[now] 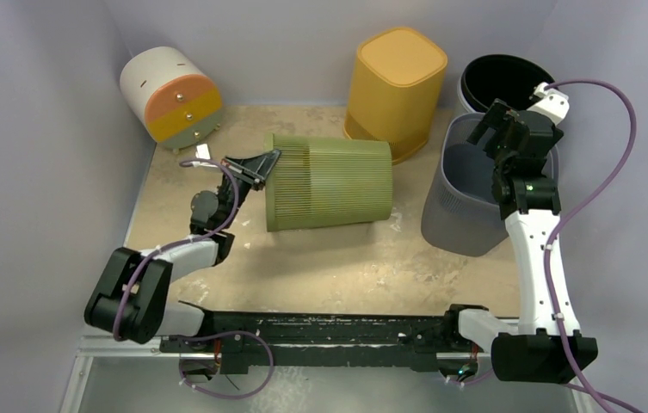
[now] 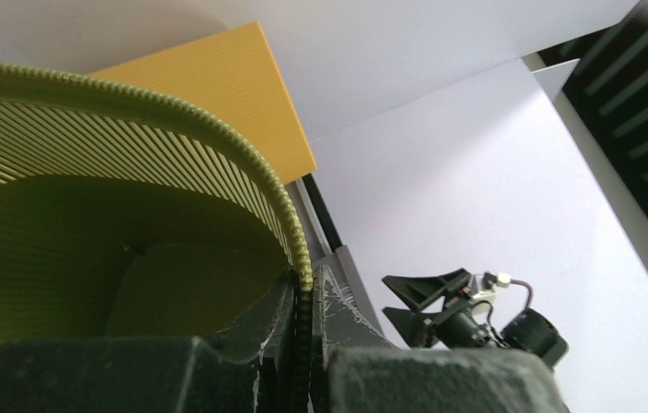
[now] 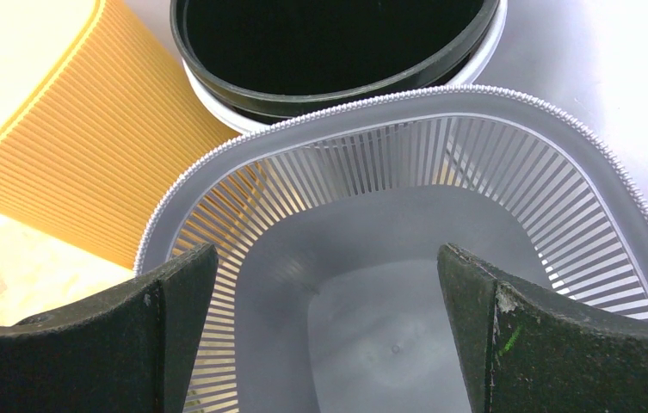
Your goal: Turn the large container upside down
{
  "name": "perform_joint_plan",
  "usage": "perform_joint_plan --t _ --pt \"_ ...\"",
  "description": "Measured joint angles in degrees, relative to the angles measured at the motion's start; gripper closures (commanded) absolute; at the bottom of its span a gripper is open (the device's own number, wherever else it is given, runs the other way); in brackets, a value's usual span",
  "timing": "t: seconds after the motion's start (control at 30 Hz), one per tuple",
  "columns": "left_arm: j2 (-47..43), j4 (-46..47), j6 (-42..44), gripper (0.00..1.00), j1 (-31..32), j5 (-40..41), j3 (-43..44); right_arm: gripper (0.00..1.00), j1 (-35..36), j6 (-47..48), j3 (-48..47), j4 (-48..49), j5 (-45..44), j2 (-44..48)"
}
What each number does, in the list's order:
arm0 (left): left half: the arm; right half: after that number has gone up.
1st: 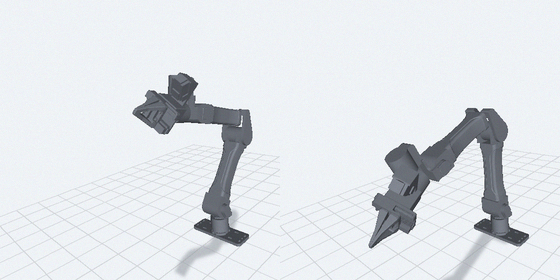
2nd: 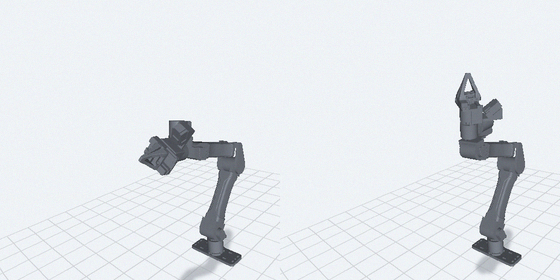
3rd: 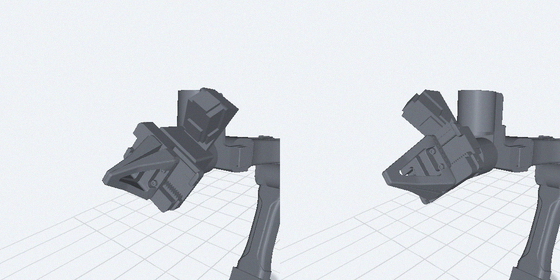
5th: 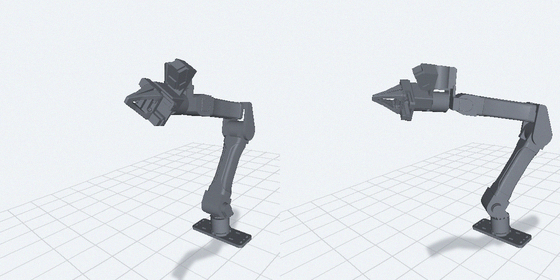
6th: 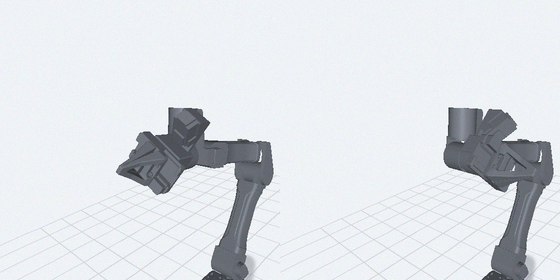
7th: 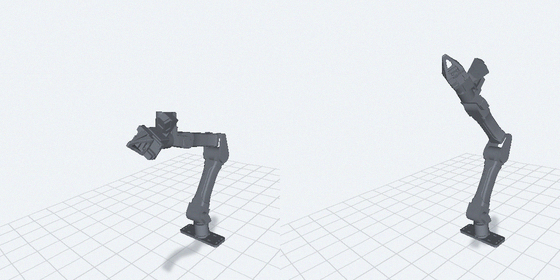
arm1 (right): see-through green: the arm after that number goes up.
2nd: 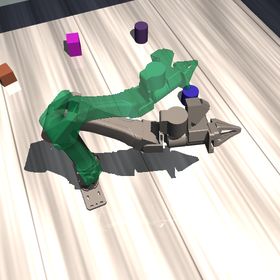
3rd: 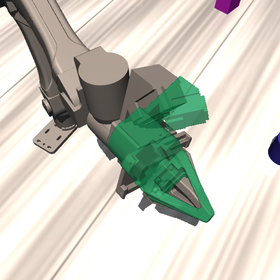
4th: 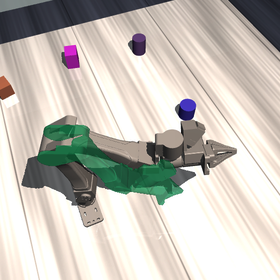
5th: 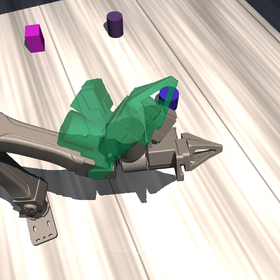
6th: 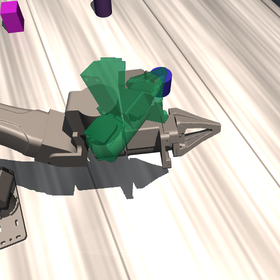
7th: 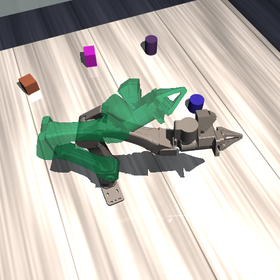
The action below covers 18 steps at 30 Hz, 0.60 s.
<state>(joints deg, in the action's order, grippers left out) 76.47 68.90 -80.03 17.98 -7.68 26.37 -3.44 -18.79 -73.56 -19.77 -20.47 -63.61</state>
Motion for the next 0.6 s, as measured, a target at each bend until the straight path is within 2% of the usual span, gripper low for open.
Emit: perform_joint_plan --t 0.17,0.27,0.43,0.6 --pt "7.78 13.03 -5.75 1.00 -2.23 -2.91 -3.19 0.01 0.00 0.02 0.00 0.37 -0.13 -0.07" --pt "10.10 17.14 -8.35 1.00 -2.97 -3.61 -3.54 0.01 0.00 0.15 0.00 0.42 -0.72 -0.15" --pt "10.86 16.46 -10.23 1.00 -2.97 -4.79 0.70 0.01 0.00 0.28 0.00 0.44 -1.11 -0.31" --pt "15.37 15.32 -14.84 1.00 -2.29 -4.13 11.65 0.02 0.00 0.33 0.00 0.55 -1.29 -1.25"
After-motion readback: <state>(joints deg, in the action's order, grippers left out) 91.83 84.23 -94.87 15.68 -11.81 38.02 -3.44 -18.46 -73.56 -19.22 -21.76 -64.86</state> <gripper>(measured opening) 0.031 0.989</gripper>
